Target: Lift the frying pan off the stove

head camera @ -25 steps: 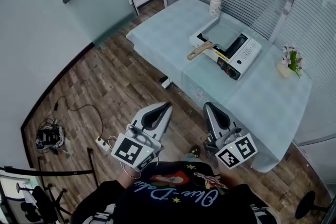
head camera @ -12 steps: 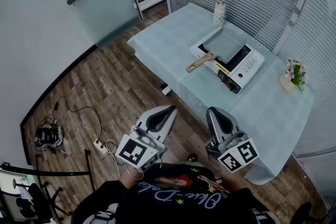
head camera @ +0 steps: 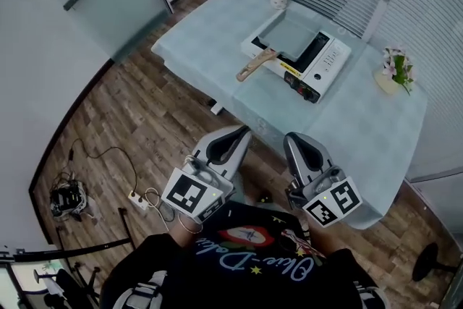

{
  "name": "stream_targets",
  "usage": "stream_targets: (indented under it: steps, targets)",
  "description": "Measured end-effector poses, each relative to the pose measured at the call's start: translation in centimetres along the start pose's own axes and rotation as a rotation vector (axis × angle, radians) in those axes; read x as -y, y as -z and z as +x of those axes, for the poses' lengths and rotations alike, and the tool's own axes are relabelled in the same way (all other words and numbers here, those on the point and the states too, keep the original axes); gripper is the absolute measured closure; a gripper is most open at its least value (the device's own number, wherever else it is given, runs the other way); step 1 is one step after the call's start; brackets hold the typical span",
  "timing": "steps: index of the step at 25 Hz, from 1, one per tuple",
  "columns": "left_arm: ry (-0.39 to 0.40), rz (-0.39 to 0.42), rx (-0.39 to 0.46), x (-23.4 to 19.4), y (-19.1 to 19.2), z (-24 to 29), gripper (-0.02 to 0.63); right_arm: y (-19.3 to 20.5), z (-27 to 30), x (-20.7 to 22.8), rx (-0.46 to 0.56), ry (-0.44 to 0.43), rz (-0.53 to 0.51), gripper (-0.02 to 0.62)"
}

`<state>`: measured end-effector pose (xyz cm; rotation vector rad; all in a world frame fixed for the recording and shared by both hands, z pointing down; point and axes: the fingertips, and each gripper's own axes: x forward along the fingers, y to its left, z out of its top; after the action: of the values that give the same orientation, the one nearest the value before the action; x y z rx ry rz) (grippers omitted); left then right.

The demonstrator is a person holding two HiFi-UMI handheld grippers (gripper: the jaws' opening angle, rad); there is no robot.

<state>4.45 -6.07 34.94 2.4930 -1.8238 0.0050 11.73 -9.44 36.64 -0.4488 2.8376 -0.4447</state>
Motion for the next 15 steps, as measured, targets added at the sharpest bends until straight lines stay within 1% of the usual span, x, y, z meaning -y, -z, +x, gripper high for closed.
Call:
stream_targets:
  steps: [2,8,11,13,15]
  targets:
    - [0.052,0.001,0.004,0.2,0.0,1.5,0.598,-0.4,-0.3,0.8,0.011,0.037,-0.013,0.594]
    - [0.208,0.037,0.012,0.3,-0.9,5.7,0.598,-1.6,-0.3,3.6,0.043,0.167,-0.041,0.594]
    - [0.255,0.05,0.0,-0.9,-0.9,7.2,0.598,-1.6,0.8,4.8,0.043,0.218,-0.047,0.594]
    - [0.277,0.039,-0.007,-2.3,-1.0,8.0,0.598,-1.6,2.0,5.4,0.048,0.242,-0.046,0.594]
    - [0.315,0.035,-0.004,-3.7,-1.3,8.9,0.598,-1.7,3.6,6.0,0.055,0.262,-0.049,0.594]
